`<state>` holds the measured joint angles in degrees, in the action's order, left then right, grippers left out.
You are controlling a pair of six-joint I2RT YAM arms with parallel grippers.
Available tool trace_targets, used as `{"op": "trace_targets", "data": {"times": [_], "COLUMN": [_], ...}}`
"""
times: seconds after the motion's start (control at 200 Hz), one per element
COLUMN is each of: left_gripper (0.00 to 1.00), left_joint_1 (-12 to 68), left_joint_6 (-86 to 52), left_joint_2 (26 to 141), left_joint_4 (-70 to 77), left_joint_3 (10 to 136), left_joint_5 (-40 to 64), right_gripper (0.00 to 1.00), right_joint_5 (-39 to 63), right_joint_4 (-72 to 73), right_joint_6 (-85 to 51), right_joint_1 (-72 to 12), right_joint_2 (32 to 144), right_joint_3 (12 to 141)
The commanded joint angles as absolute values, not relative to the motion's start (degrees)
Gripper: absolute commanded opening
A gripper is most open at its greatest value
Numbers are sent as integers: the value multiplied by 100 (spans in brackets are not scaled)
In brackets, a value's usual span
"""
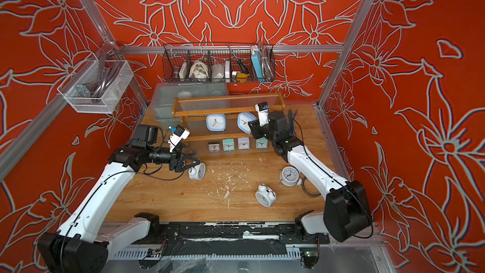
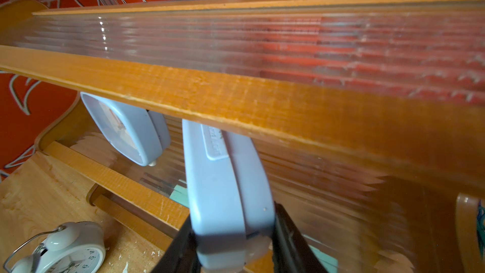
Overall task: Place the alarm clocks on the shelf by style
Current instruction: Place the alarm on the shelf.
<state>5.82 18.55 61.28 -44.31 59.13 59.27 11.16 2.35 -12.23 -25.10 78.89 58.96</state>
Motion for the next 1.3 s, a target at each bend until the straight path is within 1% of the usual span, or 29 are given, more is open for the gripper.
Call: {"op": "trace_targets", "data": {"times": [0.0, 0.495, 0.681, 0.796, 0.961, 1.171, 1.296], "left_gripper": [78, 78, 78, 78, 78, 79, 79], "left_joint_1": [520, 449, 422, 404, 393, 380, 360], "left_joint_6": [1854, 1829, 1828, 1828, 1837, 1837, 1832], "left_joint_2": [6073, 6091, 6091, 6091, 6100, 6082, 6073], "left_joint_4": [-4386, -4342, -4342, -4332, -4315, -4332, -4333], "left_joint_3": [5854, 5803, 5792, 5779, 5751, 5757, 5749], "left_joint_5": [6085, 6146, 6178, 6204, 6208, 6216, 6240], "right_gripper": [25, 25, 25, 27, 34, 51, 58], "right_joint_5": [785, 291, 193, 150, 114, 64, 39], "right_joint_4": [664, 1180, 1195, 1165, 1065, 925, 832], "right_joint_6": [-1288, -1293, -1305, -1290, -1249, -1274, -1309], "right_joint_1": [-2559, -2828, -2900, -2908, -2906, -2904, -2904], "right_joint_2": [7957, 8500, 8683, 8680, 8609, 8571, 8534], "right_joint_3": [5871, 5941, 6012, 6003, 6003, 6012, 6003]}}
